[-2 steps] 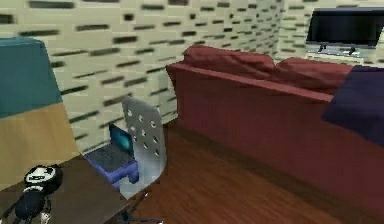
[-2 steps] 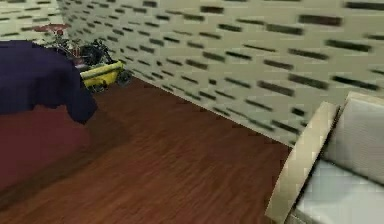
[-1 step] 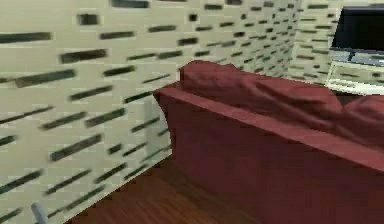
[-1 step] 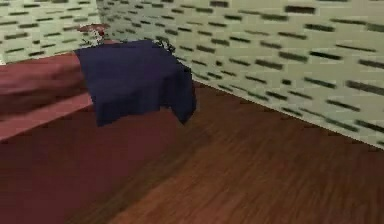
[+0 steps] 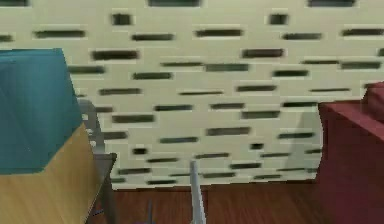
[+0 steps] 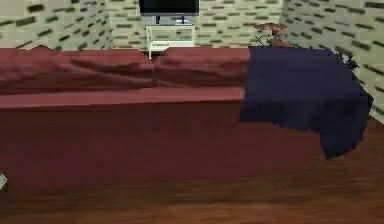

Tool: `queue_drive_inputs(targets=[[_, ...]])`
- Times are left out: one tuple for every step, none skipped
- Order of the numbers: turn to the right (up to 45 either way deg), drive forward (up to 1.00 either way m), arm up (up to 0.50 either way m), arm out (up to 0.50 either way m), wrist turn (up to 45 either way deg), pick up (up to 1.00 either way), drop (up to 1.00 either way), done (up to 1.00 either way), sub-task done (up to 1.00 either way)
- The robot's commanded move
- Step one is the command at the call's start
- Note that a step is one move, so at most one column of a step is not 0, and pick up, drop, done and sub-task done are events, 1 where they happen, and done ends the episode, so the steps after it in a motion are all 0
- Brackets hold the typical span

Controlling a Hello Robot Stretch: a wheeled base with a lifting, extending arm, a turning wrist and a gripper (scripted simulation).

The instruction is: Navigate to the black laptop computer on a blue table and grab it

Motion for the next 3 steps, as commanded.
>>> queue_drive_inputs(targets=[[-45.0,0.0,0.0,0.0,0.0,0.0,0.0,0.0,0.0],[-45.0,0.0,0.0,0.0,0.0,0.0,0.0,0.0,0.0],[-24.0,0.0,0.0,0.0,0.0,0.0,0.0,0.0,0.0]])
